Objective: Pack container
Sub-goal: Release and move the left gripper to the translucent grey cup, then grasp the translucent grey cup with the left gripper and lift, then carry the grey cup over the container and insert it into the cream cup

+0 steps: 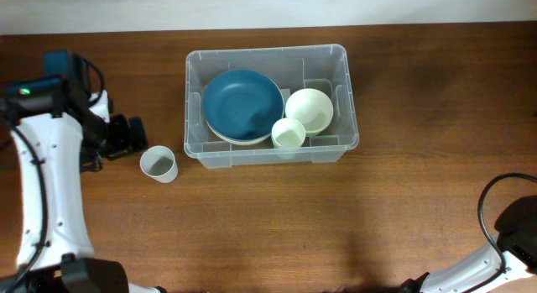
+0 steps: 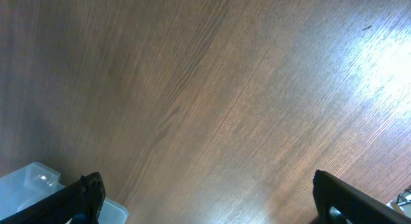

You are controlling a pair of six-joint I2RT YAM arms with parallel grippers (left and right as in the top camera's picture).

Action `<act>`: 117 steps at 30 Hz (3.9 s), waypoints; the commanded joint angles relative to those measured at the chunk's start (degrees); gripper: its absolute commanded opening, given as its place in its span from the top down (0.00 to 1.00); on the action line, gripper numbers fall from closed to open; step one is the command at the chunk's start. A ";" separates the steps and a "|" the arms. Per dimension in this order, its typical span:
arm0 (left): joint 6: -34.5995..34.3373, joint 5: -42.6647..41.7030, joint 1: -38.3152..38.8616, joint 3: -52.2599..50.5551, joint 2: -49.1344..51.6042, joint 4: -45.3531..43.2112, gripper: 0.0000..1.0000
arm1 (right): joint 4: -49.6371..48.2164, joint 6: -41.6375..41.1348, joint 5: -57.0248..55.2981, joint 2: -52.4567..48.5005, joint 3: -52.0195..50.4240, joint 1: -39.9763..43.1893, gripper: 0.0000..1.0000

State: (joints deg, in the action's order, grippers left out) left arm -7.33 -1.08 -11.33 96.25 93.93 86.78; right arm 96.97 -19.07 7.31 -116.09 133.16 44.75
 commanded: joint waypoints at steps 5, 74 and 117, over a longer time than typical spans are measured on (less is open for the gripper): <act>-1.01 -3.85 0.07 -14.14 -0.72 -13.88 0.00 | 0.13 0.42 -0.50 0.57 -0.15 -0.11 0.01; -5.44 -17.07 -8.87 29.83 8.37 -14.23 0.99 | 0.13 0.42 -0.50 0.57 -0.15 -0.11 0.01; -1.97 -6.97 40.11 30.01 28.96 -4.26 0.91 | 0.13 0.42 -0.50 0.57 -0.15 -0.11 0.01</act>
State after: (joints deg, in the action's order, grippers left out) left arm -11.11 -7.68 28.82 125.80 123.59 82.35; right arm 96.99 -19.05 7.31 -116.09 133.16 44.75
